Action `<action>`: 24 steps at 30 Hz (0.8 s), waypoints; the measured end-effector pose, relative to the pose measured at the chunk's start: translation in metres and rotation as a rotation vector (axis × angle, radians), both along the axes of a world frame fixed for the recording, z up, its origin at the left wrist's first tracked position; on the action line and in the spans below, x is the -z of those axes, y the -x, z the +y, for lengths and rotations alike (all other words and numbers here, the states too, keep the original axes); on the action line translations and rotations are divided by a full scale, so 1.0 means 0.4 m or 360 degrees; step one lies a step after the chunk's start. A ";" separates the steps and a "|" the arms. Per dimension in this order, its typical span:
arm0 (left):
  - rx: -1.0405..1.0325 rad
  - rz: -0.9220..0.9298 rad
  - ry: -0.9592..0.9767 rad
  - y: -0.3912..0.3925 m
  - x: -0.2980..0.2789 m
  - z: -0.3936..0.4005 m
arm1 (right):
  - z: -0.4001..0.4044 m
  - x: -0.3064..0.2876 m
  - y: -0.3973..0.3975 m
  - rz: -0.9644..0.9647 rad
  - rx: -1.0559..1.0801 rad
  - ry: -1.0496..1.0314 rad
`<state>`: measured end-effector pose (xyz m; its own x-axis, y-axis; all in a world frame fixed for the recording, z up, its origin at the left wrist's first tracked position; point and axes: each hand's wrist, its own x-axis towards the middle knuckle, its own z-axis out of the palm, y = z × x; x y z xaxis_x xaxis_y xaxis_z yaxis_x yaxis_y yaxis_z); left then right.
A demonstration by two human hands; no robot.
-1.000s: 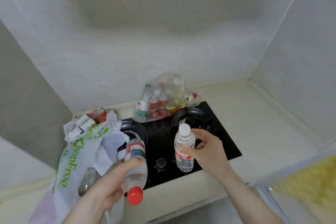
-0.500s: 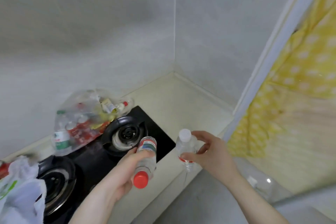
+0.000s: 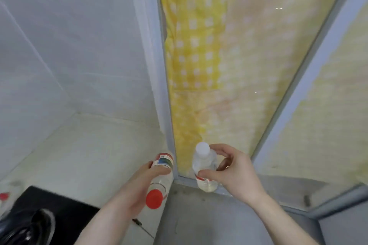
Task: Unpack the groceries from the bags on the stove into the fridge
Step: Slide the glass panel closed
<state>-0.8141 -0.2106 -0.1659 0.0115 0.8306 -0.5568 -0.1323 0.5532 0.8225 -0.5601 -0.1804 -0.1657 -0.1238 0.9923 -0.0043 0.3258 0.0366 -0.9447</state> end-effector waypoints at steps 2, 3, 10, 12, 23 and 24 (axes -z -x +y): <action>0.0189 0.0010 -0.0016 -0.073 -0.013 0.087 | 0.004 -0.011 -0.075 0.0035 0.0170 -0.0006; 0.0291 -0.0009 -0.0032 -0.114 -0.019 0.131 | 0.006 -0.018 -0.113 0.0057 0.0265 -0.0014; 0.0984 -0.0149 -0.0054 -0.437 -0.070 0.400 | 0.017 -0.077 -0.345 -0.0002 0.0937 -0.0063; 0.1193 -0.0141 -0.0110 -0.524 -0.094 0.456 | 0.020 -0.097 -0.397 -0.0024 0.1139 -0.0100; 0.2154 -0.0276 -0.0351 -1.001 -0.258 0.559 | -0.097 -0.235 -0.591 0.0013 0.2069 -0.0421; 0.2241 -0.0293 -0.0365 -1.044 -0.277 0.549 | -0.119 -0.248 -0.611 -0.0014 0.2122 -0.0446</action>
